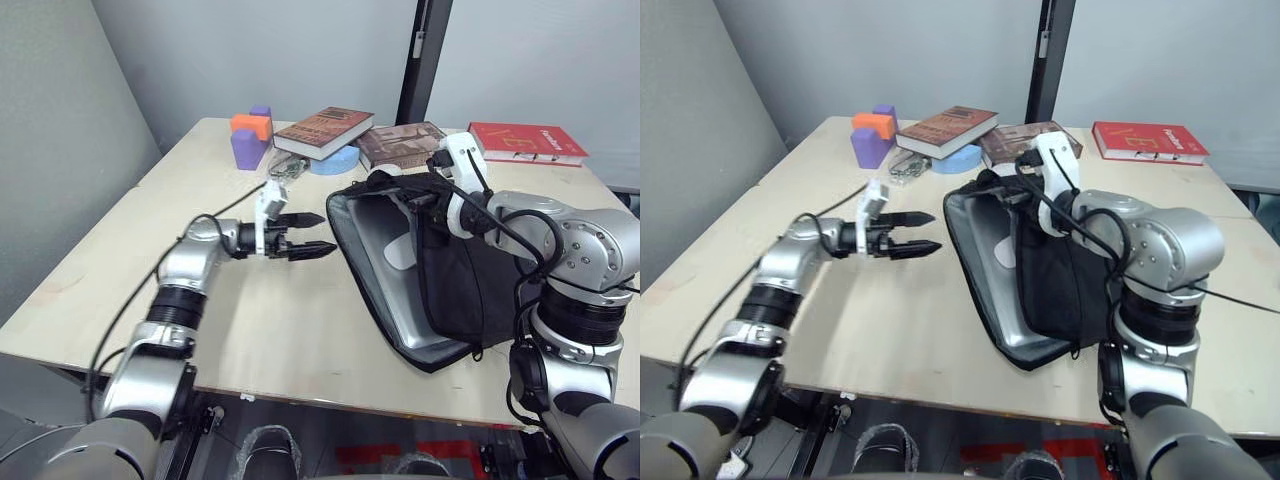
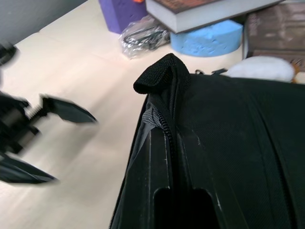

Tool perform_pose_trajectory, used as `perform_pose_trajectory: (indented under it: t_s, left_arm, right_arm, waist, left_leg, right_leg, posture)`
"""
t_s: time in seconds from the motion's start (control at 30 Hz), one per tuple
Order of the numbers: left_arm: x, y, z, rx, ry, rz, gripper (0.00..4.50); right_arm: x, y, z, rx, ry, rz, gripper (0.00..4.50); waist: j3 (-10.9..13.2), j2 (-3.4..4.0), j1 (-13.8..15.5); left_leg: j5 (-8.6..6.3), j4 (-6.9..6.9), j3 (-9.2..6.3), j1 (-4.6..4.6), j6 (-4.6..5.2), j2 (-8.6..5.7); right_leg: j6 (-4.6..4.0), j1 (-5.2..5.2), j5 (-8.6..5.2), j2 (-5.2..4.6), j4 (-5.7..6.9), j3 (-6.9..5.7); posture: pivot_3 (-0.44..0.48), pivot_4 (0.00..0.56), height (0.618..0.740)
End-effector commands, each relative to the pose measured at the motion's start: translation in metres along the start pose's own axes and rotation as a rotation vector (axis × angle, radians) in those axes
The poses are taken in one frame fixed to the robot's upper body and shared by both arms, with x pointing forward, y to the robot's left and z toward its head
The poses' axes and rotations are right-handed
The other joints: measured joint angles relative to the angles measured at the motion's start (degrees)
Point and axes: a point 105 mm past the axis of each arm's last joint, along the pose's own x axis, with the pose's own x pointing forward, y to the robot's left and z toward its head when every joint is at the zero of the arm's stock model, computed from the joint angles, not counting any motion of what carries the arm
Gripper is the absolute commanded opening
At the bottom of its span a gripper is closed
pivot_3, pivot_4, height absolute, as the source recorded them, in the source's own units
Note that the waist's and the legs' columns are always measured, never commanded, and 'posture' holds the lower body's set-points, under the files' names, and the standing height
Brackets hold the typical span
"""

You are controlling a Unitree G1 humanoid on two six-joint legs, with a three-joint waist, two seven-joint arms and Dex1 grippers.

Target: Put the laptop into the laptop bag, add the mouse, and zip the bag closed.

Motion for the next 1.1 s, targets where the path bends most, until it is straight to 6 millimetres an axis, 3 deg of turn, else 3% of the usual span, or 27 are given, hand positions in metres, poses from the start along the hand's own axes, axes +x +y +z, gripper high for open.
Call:
perform_pose_trajectory:
  t_s: [0.03,0.17,0.27,0.43,0.53,0.8,0.97,1.1]
  left_arm:
    - [-0.026,-0.01,0.017,0.001,0.014,-0.024,4.49]
    - [-0.051,-0.002,0.014,0.027,0.11,0.052,4.49]
    - [-0.068,0.006,0.03,0.011,0.059,0.112,4.49]
    - [-0.079,0.01,0.047,-0.049,-0.022,0.131,4.49]
    - [-0.08,0.017,0.044,-0.077,-0.014,0.155,4.49]
    - [-0.076,0.024,0.034,-0.132,0.045,0.144,4.5]
    - [-0.088,0.024,0.031,-0.144,0.121,0.126,4.5]
    - [-0.106,0.021,0.032,-0.127,0.191,0.114,4.5]
  right_arm:
    - [-0.001,0.011,-0.001,-0.009,-0.027,0.096,0.0]
    - [-0.004,0.019,-0.011,-0.033,0.003,0.17,0.0]
    - [-0.013,0.024,-0.012,-0.075,0.012,0.238,0.0]
    - [-0.027,0.039,-0.012,-0.16,0.03,0.364,0.0]
    - [-0.031,0.047,-0.021,-0.208,0.075,0.418,0.0]
    - [-0.036,0.04,-0.038,-0.238,0.142,0.438,2.71]
    - [-0.072,0.024,-0.038,-0.242,0.162,0.45,4.4]
    - [-0.109,0.002,-0.042,-0.233,0.192,0.405,4.46]
  waist:
    - [-0.01,0.01,-0.31]
    - [-0.01,0.01,-0.45]
    - [0.0,0.01,-0.29]
    - [0.0,0.01,-0.42]
    - [-0.01,0.01,-0.47]
    - [-0.01,0.0,-0.16]
    - [-0.01,-0.02,0.2]
    - [-0.01,-0.03,0.4]
  left_leg:
    - [0.0,-0.01,0.0,0.01,-0.01,0.0]
    - [0.0,-0.04,0.01,0.0,-0.01,0.01]
    - [0.0,-0.04,0.01,0.0,-0.01,0.01]
    - [0.0,-0.03,0.0,0.0,-0.02,0.03]
    - [0.0,-0.04,0.01,0.01,-0.01,0.03]
    - [0.0,0.06,0.02,0.0,0.0,0.04]
    - [-0.01,0.05,0.01,-0.02,0.02,0.03]
    - [-0.02,-0.04,0.01,-0.03,0.04,0.04]
  right_leg:
    - [0.0,0.0,0.0,0.0,0.01,0.0]
    - [0.0,-0.01,0.0,0.02,-0.02,-0.01]
    - [0.01,-0.01,0.0,0.02,-0.04,-0.01]
    - [0.01,-0.01,0.0,0.04,-0.01,-0.01]
    - [0.0,-0.02,-0.01,0.04,-0.02,0.0]
    - [0.0,0.0,0.0,0.03,0.02,0.03]
    - [0.0,0.02,0.0,0.02,-0.04,0.01]
    - [-0.03,0.02,-0.02,0.03,-0.13,-0.01]
  posture:
    - [0.0,0.15,0.74]
    - [0.0,0.15,0.74]
    - [0.0,0.15,0.74]
    - [0.0,0.15,0.74]
    - [0.0,0.15,0.74]
    - [0.0,0.15,0.74]
    - [0.0,0.15,0.74]
    - [0.0,0.15,0.74]
